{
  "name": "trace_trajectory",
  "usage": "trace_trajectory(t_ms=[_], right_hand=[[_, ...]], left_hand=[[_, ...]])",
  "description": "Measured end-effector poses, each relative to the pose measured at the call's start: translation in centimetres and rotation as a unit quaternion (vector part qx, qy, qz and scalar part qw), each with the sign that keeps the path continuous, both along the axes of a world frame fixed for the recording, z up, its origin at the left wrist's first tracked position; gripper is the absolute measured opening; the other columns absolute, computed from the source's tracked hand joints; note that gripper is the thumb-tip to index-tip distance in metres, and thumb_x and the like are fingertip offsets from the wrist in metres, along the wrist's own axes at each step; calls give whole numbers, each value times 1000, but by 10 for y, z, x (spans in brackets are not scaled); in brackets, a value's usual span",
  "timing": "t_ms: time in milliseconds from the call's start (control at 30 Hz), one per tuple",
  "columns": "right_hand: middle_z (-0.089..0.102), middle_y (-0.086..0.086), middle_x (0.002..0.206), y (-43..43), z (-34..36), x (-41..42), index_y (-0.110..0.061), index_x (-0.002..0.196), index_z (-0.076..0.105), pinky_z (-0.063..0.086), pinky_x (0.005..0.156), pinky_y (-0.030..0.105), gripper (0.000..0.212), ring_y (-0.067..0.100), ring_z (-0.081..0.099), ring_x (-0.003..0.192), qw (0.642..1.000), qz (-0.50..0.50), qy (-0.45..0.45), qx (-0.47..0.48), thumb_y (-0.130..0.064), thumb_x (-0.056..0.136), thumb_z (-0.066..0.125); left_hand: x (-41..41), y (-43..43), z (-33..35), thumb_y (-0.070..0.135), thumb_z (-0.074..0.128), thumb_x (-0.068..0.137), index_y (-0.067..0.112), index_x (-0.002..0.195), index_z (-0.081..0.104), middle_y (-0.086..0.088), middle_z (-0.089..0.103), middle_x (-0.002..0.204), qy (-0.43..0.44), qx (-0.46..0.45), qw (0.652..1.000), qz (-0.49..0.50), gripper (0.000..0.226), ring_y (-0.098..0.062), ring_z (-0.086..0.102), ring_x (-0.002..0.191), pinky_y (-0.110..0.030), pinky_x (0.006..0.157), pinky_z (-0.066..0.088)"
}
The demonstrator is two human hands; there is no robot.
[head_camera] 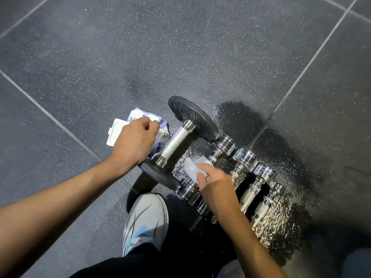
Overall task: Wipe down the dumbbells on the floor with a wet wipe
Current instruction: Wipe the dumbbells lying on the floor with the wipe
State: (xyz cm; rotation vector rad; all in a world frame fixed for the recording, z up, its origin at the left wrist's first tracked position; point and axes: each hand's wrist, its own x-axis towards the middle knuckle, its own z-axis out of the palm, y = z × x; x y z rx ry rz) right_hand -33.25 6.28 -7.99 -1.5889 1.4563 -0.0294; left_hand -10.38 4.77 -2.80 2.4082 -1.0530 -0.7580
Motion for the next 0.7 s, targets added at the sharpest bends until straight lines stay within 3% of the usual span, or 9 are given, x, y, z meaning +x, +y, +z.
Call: trace_trajectory(t_ms=[200, 333, 433, 533, 600, 700], right_hand=[[64, 7, 98, -21, -2, 3, -21, 120, 71, 39, 48, 10, 31, 6, 54, 59, 992, -81, -39, -92, -22, 107, 43], [68, 10, 89, -9, 11, 5, -23, 123, 69, 36, 40, 10, 30, 0, 49, 51, 995, -81, -42, -38, -20, 107, 44], [73, 3, 89, 3, 21, 3, -31, 113, 70, 32, 37, 9, 24, -5, 47, 38, 996, -55, -52, 49, -18, 104, 53], [75, 4, 105, 9, 22, 2, -24, 116, 74, 40, 60, 6, 28, -6, 52, 66, 999, 24, -33, 16, -15, 100, 53], [72, 2, 112, 8, 25, 1, -26, 124, 69, 44, 75, 18, 36, 8, 52, 83, 995, 96, 16, 4, -11, 99, 48], [68, 3, 118, 6, 32, -2, -32, 133, 61, 40, 78, 24, 43, 17, 53, 90, 989, 130, 57, 29, -13, 99, 42]], left_hand=[[0, 0, 0, 38, 48, 100, 16, 62, 43, 1, 49, 56, 3, -1, 1000, 3, 44, -21, 44, 55, -34, 57, 34], [0, 0, 0, 37, 48, 100, 17, 61, 43, 1, 49, 56, -1, 1, 1000, 3, 44, -20, 44, 54, -34, 56, 33], [0, 0, 0, 37, 49, 100, 17, 61, 43, 2, 49, 56, 0, 1, 1000, 4, 44, -19, 44, 54, -34, 56, 33], [-1, 0, 1, 37, 48, 100, 16, 61, 43, 2, 48, 56, 2, -1, 1000, 3, 44, -19, 43, 54, -33, 55, 33], [0, 0, 1, 37, 48, 100, 16, 61, 42, 2, 48, 55, 2, -1, 1000, 3, 44, -20, 43, 54, -34, 55, 33], [0, 0, 0, 38, 48, 100, 16, 62, 43, 1, 48, 55, 0, 1, 1000, 5, 45, -21, 44, 55, -34, 55, 33]])
